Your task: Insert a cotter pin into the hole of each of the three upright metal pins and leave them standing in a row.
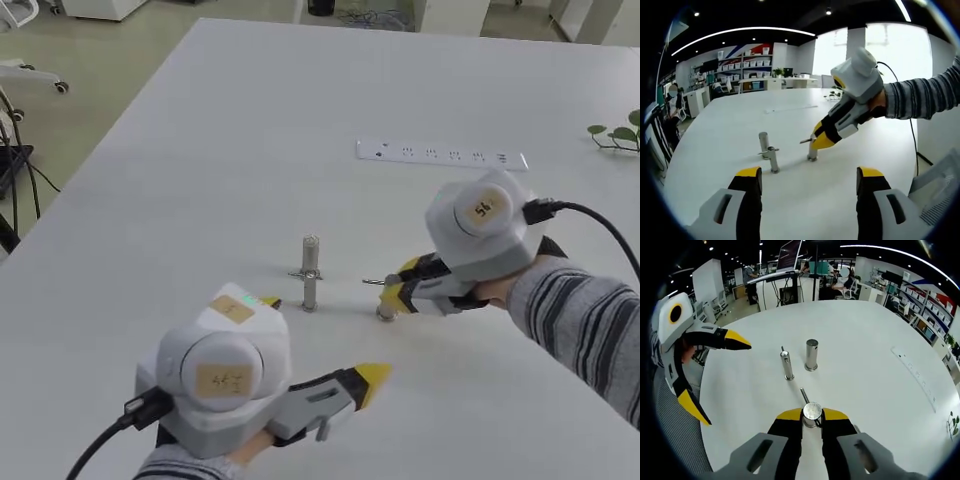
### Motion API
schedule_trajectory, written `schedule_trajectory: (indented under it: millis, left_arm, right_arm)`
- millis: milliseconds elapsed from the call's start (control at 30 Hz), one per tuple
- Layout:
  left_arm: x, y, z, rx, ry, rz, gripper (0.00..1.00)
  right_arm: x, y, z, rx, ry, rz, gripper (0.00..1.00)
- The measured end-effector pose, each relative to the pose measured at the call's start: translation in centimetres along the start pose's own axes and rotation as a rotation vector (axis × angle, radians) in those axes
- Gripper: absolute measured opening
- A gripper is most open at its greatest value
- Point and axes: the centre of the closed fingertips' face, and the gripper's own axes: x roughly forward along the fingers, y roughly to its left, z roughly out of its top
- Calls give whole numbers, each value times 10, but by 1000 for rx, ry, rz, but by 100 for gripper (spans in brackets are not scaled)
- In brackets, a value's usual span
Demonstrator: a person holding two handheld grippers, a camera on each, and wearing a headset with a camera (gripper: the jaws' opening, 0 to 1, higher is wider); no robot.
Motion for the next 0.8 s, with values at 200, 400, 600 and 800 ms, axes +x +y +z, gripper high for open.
schedule_trajectory:
  millis: [200,400,600,800]
  left_arm:
    - [-1,-1,-3,-5,6,-4,76]
    - [-2,-2,-7,-13,15,-9,76]
    - [-4,-2,-9,-17,17,-6,77]
    - [-5,-1,-10,-17,22,-2,77]
  right_arm:
    - [0,0,-1,-35,2,12,9]
    - [0,1,0,-35,3,24,9]
    - [-1,3,0,-34,-1,27,9]
    - [-3,4,2,-100,-13,17,12]
